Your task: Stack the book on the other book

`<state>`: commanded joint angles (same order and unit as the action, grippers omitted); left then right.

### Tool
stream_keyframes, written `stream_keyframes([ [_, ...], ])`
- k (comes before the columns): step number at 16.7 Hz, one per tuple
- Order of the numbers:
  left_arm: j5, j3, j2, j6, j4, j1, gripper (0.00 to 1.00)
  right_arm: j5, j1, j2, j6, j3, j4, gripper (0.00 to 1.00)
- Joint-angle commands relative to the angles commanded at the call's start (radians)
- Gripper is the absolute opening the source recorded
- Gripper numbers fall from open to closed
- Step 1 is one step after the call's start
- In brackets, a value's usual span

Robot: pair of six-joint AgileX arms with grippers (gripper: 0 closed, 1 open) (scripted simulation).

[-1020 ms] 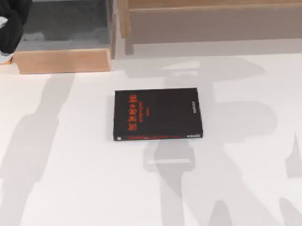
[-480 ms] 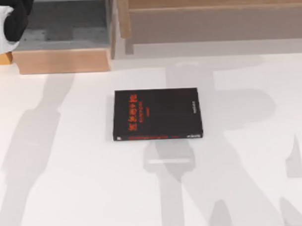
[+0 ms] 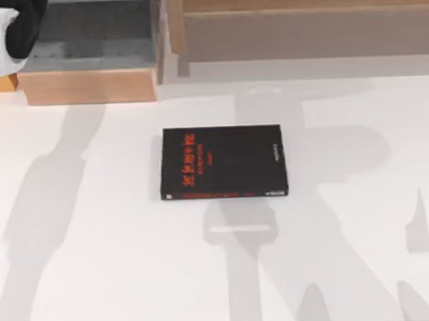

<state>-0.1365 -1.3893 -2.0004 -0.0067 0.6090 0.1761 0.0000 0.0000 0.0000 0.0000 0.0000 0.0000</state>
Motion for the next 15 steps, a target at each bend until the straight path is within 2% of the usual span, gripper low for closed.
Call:
stream_keyframes([
  [5, 0.000, 0.000, 0.000, 0.000, 0.000, 0.000, 0.02, 0.000, 0.000, 0.000, 0.000, 0.000, 0.000, 1.00],
  [15, -0.001, 0.002, 0.005, 0.001, -0.002, 0.002, 0.00, 0.000, 0.000, 0.000, 0.000, 0.000, 0.000, 1.00],
])
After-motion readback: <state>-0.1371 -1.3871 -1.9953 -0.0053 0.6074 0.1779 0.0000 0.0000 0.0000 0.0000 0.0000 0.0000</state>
